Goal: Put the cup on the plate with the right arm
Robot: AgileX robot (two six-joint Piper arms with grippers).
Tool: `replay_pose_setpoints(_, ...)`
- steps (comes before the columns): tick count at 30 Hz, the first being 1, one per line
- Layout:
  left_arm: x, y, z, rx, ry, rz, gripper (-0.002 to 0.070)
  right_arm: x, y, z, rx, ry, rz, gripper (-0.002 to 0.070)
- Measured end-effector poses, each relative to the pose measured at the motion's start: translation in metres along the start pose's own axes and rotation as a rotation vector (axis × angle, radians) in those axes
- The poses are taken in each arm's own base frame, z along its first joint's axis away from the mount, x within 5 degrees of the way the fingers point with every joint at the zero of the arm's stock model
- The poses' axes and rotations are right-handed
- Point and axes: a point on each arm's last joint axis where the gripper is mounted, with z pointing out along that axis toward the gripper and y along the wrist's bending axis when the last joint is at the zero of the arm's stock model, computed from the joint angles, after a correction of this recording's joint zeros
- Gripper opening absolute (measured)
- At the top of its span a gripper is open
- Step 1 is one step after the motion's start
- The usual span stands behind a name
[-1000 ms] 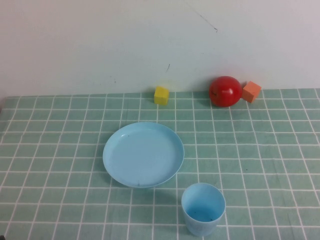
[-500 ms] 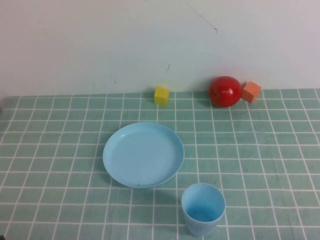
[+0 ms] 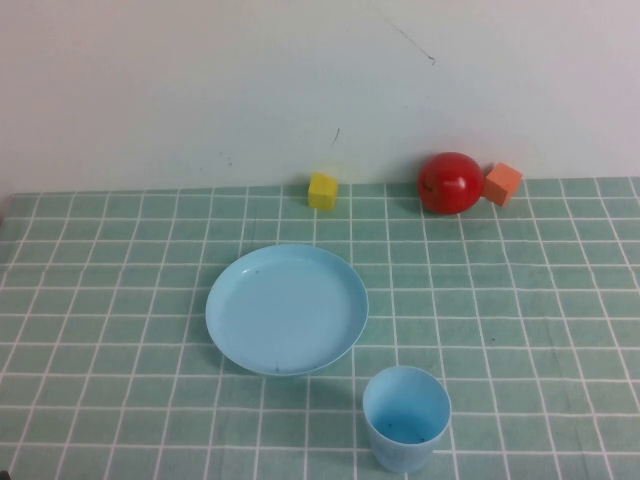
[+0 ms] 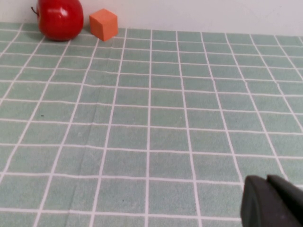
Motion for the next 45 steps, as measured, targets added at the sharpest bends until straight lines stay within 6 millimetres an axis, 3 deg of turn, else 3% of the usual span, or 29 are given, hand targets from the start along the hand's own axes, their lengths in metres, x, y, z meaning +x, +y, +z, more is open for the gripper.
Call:
replay_pose_setpoints(8, 0.0, 0.0, 0.0, 0.0, 0.0, 0.0, -0.0004, -0.008, -0.001, 0.0, 0.01, -0.083, -0.002, -0.0003)
replay_pose_setpoints(19, 0.0, 0.0, 0.0, 0.0, 0.0, 0.0, -0.0004, -0.053, -0.006, -0.017, 0.089, -0.613, -0.064, -0.0003)
replay_pose_setpoints(31, 0.0, 0.0, 0.0, 0.0, 0.0, 0.0, -0.0004, -0.077, -0.008, -0.042, 0.107, -0.996, 0.0, -0.0003)
replay_pose_setpoints(35, 0.0, 0.0, 0.0, 0.0, 0.0, 0.0, -0.0003, -0.098, -0.009, -0.055, 0.082, -1.0, 0.031, -0.0003)
replay_pose_setpoints(39, 0.0, 0.0, 0.0, 0.0, 0.0, 0.0, -0.0004, -0.136, -0.011, -0.086, 0.084, -0.95, -0.008, -0.0003)
replay_pose_setpoints(43, 0.0, 0.0, 0.0, 0.0, 0.0, 0.0, -0.0003, -0.167, -0.016, -0.11, 0.085, -0.751, 0.004, -0.0003)
replay_pose_setpoints(45, 0.0, 0.0, 0.0, 0.0, 0.0, 0.0, -0.0003, -0.18, -0.018, -0.111, 0.083, -0.624, 0.009, -0.0003)
